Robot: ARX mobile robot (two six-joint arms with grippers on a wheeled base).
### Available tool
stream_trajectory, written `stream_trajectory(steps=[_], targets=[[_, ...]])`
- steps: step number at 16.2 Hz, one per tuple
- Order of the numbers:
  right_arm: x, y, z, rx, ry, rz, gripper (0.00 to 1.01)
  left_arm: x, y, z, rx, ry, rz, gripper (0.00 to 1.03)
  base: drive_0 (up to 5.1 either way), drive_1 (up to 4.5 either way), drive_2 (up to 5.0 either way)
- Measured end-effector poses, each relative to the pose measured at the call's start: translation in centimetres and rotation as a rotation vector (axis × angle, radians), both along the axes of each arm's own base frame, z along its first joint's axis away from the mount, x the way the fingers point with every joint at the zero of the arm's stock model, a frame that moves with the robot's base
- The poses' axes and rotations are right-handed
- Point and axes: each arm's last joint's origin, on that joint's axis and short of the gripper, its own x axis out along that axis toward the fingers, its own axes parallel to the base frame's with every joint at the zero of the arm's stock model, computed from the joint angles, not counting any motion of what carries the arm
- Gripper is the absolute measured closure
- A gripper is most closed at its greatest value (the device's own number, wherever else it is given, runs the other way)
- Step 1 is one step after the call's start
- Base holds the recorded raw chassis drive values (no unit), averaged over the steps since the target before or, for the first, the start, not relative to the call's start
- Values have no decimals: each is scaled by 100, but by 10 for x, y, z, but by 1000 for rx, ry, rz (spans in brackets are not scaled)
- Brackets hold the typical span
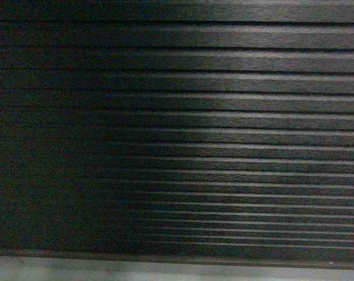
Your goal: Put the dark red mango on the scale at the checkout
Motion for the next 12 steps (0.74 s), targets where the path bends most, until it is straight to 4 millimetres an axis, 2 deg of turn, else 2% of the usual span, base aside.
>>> stream_trajectory(steps=[12], targets=[[0,0,0,0,0,0,3,0,0,0,0,0,0,5,0,0,0]])
